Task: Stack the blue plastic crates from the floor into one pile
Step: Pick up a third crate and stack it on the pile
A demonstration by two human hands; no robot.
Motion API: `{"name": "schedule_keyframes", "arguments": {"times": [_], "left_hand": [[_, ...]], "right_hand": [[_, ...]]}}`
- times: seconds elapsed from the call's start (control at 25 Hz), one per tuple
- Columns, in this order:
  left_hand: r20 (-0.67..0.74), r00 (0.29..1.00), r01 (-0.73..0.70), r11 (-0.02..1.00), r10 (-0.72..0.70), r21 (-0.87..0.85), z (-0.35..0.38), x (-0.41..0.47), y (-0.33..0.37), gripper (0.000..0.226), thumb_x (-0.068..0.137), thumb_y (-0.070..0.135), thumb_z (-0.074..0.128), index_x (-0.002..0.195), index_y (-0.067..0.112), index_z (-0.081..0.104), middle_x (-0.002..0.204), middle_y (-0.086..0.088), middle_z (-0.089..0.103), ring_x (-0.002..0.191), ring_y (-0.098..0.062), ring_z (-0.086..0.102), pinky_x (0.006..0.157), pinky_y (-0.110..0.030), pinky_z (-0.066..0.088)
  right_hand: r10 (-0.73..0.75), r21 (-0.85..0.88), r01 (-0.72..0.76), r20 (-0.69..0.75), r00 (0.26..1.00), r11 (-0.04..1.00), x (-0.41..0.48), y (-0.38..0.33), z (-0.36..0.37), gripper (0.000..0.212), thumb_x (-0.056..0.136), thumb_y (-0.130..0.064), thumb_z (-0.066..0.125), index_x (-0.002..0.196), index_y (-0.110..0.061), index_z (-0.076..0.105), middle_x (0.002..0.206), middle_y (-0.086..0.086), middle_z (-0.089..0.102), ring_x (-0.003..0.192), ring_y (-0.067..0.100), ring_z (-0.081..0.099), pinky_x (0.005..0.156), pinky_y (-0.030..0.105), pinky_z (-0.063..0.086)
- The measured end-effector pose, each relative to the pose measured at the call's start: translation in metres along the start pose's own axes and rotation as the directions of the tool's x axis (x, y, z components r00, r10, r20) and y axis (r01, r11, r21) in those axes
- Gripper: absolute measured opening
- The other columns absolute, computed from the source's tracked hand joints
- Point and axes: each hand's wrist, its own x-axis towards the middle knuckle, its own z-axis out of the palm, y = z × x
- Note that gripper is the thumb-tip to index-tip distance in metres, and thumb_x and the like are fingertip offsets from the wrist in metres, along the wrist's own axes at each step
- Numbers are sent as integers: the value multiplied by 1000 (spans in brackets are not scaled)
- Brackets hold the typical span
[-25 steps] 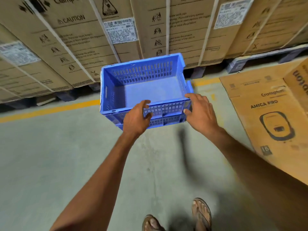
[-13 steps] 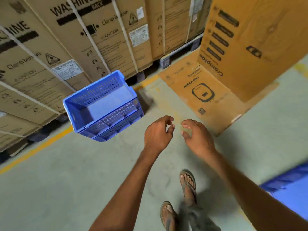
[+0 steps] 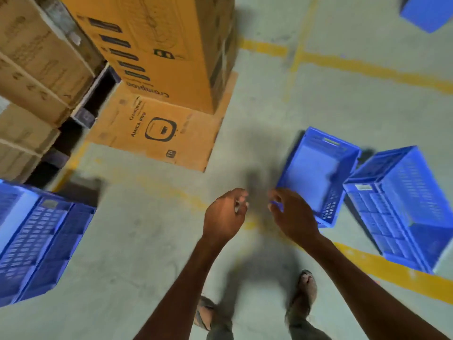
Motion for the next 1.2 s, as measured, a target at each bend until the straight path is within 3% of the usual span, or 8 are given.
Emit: {"name": "schedule_keyframes", "arguments": {"times": [0.32,0.48,0.6,0.72,0.84,0.92,1.08,1.2], "left_hand": [[259,946,-179,981,193,-76,211,73,220,21,91,31,59,111,34,62,103,16,70,87,-5,68,78,-31,54],[424,864,-277,960,271,-49,304,117,276,23,90,31,57,113,37,60,100,19,69,84,-4,68,78,-32,55],[503,749,-534,842,432,72,387,151,298,29,90,23,57,118,32,60,112,10,69,98,-19,66,77,-37,53],[636,590,-738,652,498,174,472,178,304,50,86,17,62,135,22,54,131,-3,61,118,-28,57,91,-40,47],[660,465,-865,461,590,197,554,199,303,60,80,10,65,138,16,50,137,-5,55,129,-28,47,105,-41,36],[661,448,-885,401,601,236,602,215,304,54,83,14,64,136,20,51,131,-2,59,126,-27,50,105,-41,34],[764,452,-889,300,460,345,662,236,291,23,90,20,63,112,22,61,107,-3,68,106,-29,62,88,-38,38],[748,450,-886,347,488,307,659,241,282,19,91,26,61,109,22,65,107,-4,68,106,-29,61,82,-37,35]], "right_hand": [[355,89,-347,-103,929,934,-20,254,-134,26,83,-13,69,108,-22,67,102,-3,68,98,22,62,83,36,51],[561,35,-560,-61,825,828,-30,361,-150,36,86,-17,69,122,-20,63,113,2,65,110,27,56,91,40,46],[639,-61,-641,-47,767,765,-43,441,-139,51,84,-16,70,133,-12,56,124,12,60,119,35,51,98,45,42],[659,-92,-664,-86,747,742,-47,517,-119,57,78,-10,75,131,-3,56,125,18,60,115,41,53,95,49,45],[697,-163,-693,-46,716,702,-41,583,-93,57,81,-18,71,133,-8,49,126,12,55,114,35,50,93,46,44],[691,-229,-680,-39,722,697,-38,619,-71,61,82,-23,68,136,-10,43,129,8,53,116,30,49,93,44,44],[693,-373,-628,61,718,683,-45,673,-28,62,89,-40,62,142,-20,37,132,2,54,120,25,51,94,43,39],[683,-384,-614,61,728,689,-52,696,-28,48,90,-48,60,130,-23,49,121,1,63,112,27,58,90,42,40]]}}
